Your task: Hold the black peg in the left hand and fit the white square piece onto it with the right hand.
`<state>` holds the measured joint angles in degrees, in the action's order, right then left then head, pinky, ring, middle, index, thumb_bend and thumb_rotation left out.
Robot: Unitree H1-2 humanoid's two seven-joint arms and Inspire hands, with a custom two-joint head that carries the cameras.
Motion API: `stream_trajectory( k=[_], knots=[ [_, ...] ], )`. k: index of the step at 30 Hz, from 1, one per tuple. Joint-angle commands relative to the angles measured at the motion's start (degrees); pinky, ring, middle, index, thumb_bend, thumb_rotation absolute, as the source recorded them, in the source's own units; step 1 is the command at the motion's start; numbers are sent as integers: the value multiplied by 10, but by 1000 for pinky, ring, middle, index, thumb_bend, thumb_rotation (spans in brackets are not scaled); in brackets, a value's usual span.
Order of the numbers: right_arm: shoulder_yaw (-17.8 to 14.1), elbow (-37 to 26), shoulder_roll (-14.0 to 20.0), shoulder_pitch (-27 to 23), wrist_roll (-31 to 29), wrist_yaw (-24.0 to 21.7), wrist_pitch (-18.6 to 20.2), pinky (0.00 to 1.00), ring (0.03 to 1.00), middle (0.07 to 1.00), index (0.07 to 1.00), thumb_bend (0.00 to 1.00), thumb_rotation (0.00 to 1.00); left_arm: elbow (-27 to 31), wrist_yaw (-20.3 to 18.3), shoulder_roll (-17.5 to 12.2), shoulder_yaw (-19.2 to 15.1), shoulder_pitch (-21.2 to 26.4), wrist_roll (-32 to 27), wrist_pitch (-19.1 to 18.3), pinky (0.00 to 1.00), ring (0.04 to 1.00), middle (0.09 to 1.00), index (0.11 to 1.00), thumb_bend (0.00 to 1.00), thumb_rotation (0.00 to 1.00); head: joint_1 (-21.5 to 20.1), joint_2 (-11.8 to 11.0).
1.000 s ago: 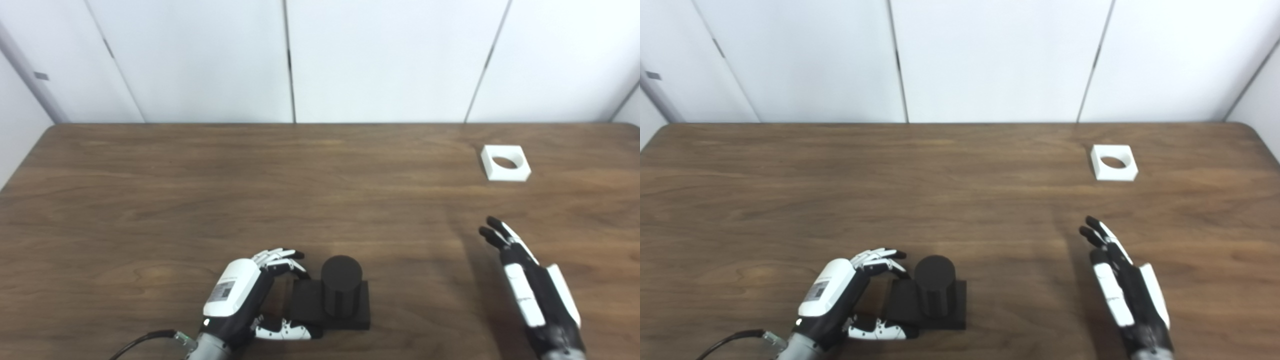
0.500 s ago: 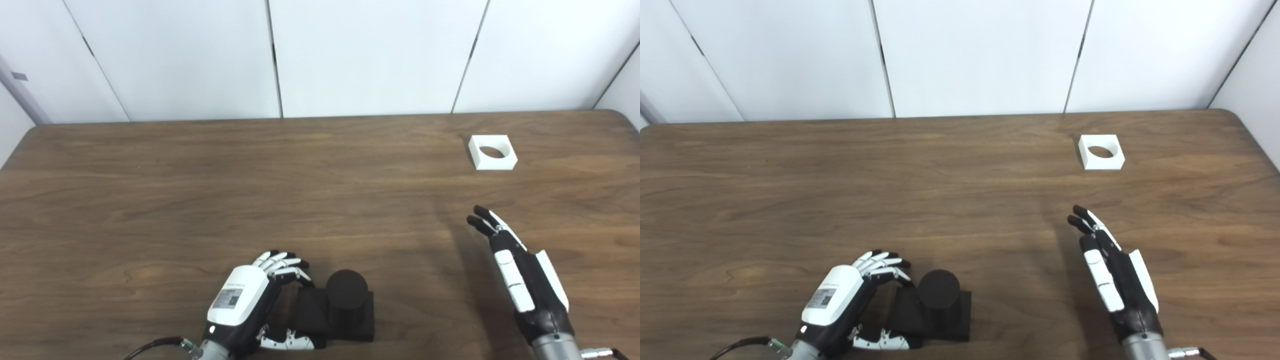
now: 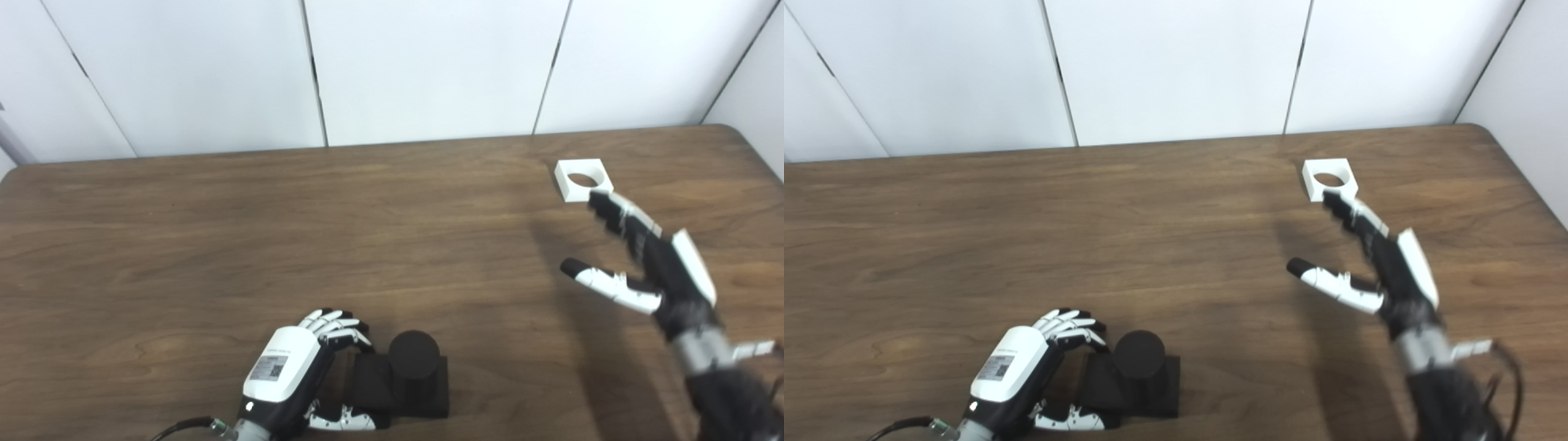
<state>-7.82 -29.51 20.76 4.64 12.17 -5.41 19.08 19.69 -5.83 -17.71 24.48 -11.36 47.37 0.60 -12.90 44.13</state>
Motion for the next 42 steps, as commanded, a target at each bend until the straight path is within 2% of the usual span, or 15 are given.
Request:
stream_trajectory(
  k=[1,4,7,11,16,22,29,35,42],
  knots=[
    [-3,8,27,-36,16,-11,15,918,912,890,855,783,186,-21,-23,-11,6,-9,21,-1,904,862,791,489,515,44,1,1],
    [10,43,64,-83,44,-27,39,919,904,896,855,796,200,-25,-16,-13,5,-11,21,8,882,854,787,489,516,43,-18,-4],
    [33,75,95,-117,79,-39,41,852,877,887,856,793,205,-28,-11,-14,2,-12,23,13,873,848,782,489,516,43,-27,-8],
    [60,120,114,-158,107,-55,58,811,876,888,857,799,215,-27,-12,-14,-4,-13,23,17,870,842,780,488,516,44,-37,-13],
    [90,188,128,-209,141,-71,69,860,942,910,862,833,218,-29,-13,-19,-9,-16,24,22,863,842,777,488,517,45,-52,-18],
    [110,266,136,-254,157,-63,42,889,978,913,835,867,203,-35,-7,-22,-17,-21,15,36,857,836,775,488,517,44,-70,-23],
    [130,345,142,-292,175,-58,23,909,987,930,847,857,210,-39,-4,-25,-25,-27,12,51,859,838,776,488,517,43,-86,-28],
    [138,371,146,-304,190,-54,23,972,992,928,857,846,224,-40,-4,-26,-31,-31,15,57,859,845,776,488,517,44,-90,-29],
    [150,397,151,-320,198,-59,19,972,993,935,863,837,235,-43,-5,-26,-35,-33,9,65,862,845,777,488,517,44,-93,-30]
  ],
)
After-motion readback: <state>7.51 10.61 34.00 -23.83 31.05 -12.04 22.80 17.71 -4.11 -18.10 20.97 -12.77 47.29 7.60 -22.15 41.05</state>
